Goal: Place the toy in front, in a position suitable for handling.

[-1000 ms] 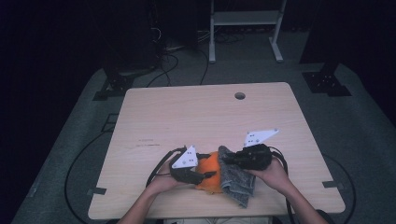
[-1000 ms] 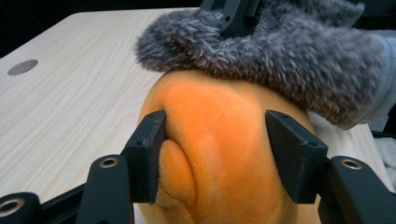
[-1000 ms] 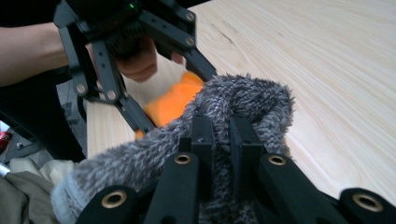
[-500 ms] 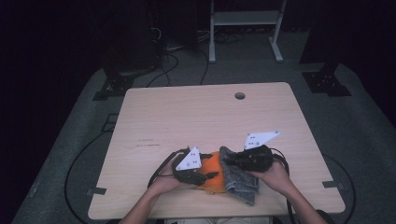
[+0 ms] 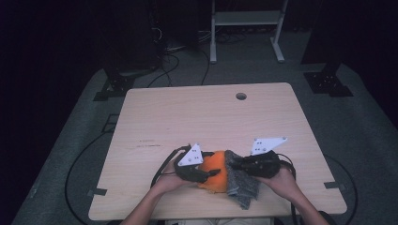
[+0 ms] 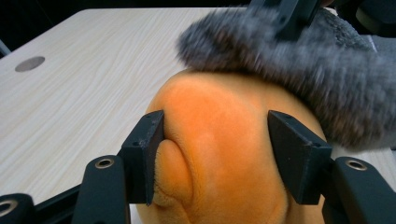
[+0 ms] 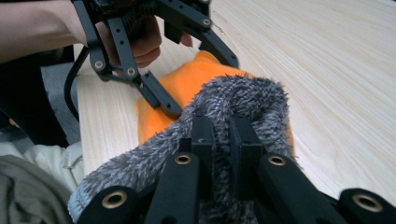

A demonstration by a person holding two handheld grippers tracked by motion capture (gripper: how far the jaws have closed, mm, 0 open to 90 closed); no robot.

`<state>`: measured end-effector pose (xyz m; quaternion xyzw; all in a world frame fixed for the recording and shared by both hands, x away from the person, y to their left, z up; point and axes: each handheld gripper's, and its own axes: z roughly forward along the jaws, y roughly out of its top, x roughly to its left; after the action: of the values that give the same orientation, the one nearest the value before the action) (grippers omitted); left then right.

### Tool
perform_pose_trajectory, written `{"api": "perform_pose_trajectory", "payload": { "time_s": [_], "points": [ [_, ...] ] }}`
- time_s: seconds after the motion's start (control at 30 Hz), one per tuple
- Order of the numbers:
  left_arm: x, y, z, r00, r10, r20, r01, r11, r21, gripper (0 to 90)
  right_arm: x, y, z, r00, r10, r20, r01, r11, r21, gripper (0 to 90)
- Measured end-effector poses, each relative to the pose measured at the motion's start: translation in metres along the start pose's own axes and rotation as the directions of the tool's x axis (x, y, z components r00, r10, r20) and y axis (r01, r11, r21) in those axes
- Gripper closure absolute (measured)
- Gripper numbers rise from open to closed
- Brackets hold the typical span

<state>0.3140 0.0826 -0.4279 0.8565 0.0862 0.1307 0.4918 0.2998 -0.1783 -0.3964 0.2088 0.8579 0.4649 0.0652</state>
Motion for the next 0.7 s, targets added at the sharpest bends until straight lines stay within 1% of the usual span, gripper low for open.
{"api": "perform_pose_trajectory", "payload": {
  "time_s": [0.03,0.07,0.1,0.13,0.17,0.2,0.23,0.27,0.3,0.33,0.4,0.43,0.47,0.53,0.57,0.6,0.63,0.7],
  "points": [
    [0.0,0.0,0.0,1.0,-0.005,-0.002,0.005,1.0,0.0,37.2,0.0,-0.001,0.004,1.0,-0.006,0.005,0.006,1.0,0.014,82.0],
    [0.002,0.0,-0.001,0.9997,-0.022,0.001,0.022,0.9997,-0.006,34.2,-0.001,-0.002,0.006,1.0,-0.006,0.007,0.006,1.0,0.017,82.0],
    [0.007,0.0,-0.004,0.997,-0.076,0.016,0.076,0.9968,-0.023,28.5,-0.002,-0.004,0.007,1.0,0.0,0.005,0.0,1.0,0.014,82.0],
    [0.011,0.0,-0.007,0.9928,-0.118,0.024,0.118,0.9922,-0.04,22.9,-0.002,-0.006,0.008,1.0,-0.001,0.007,0.001,1.0,0.011,82.1],
    [0.013,-0.001,-0.008,0.9894,-0.144,0.017,0.145,0.9885,-0.042,19.2,-0.002,-0.007,0.007,0.9999,0.0,0.014,0.0,1.0,0.007,82.0],
    [0.016,-0.002,-0.007,0.9852,-0.171,0.015,0.171,0.9848,-0.031,16.3,-0.001,-0.008,0.006,0.9998,0.001,0.018,-0.002,1.0,0.006,82.0],
    [0.017,-0.004,-0.005,0.979,-0.203,0.023,0.203,0.979,-0.018,15.1,-0.002,-0.01,0.005,0.9998,0.001,0.02,-0.001,1.0,0.004,82.0],
    [0.018,-0.005,-0.003,0.9742,-0.223,0.036,0.223,0.9747,-0.008,14.8,-0.002,-0.012,0.004,0.9998,0.006,0.019,-0.006,1.0,0.002,82.0],
    [0.018,-0.007,-0.002,0.9721,-0.229,0.049,0.23,0.9732,-0.003,17.4,-0.003,-0.014,0.004,0.9998,0.009,0.02,-0.009,1.0,0.002,82.0],
    [0.017,-0.007,-0.001,0.973,-0.225,0.052,0.225,0.9742,-0.007,21.9,-0.003,-0.015,0.003,0.9997,0.011,0.023,-0.011,1.0,0.002,82.0],
    [0.015,-0.006,-0.002,0.9715,-0.231,0.053,0.232,0.9728,-0.008,25.8,-0.004,-0.019,0.001,0.9995,0.01,0.03,-0.011,1.0,0.01,82.0],
    [0.013,-0.005,-0.002,0.9744,-0.22,0.045,0.221,0.9752,-0.01,29.2,-0.005,-0.021,-0.001,0.9993,0.014,0.036,-0.015,1.0,0.016,82.0],
    [0.011,-0.004,-0.002,0.979,-0.201,0.035,0.201,0.9795,-0.006,31.2,-0.006,-0.024,-0.004,0.9989,0.02,0.041,-0.021,0.999,0.026,82.0],
    [0.008,-0.001,-0.001,0.9852,-0.17,0.021,0.171,0.9853,-0.01,34.5,-0.007,-0.026,-0.01,0.9983,0.035,0.047,-0.037,0.999,0.037,82.0],
    [0.006,0.001,0.0,0.9881,-0.153,0.017,0.153,0.9882,-0.011,35.9,-0.006,-0.025,-0.014,0.9983,0.044,0.038,-0.045,0.999,0.019,81.9],
    [0.003,0.003,0.001,0.9909,-0.133,0.019,0.133,0.991,-0.011,36.8,-0.004,-0.022,-0.017,0.9983,0.042,0.041,-0.042,0.999,0.002,81.9],
    [0.002,0.004,0.002,0.9928,-0.118,0.019,0.118,0.9929,-0.012,37.6,-0.003,-0.017,-0.019,0.9988,0.035,0.034,-0.034,0.999,-0.018,81.9],
    [-0.005,0.009,0.004,0.9977,-0.066,0.018,0.066,0.9977,-0.012,38.2,0.001,-0.005,-0.018,0.9996,0.016,0.024,-0.015,0.999,-0.049,81.9]
  ]
}}
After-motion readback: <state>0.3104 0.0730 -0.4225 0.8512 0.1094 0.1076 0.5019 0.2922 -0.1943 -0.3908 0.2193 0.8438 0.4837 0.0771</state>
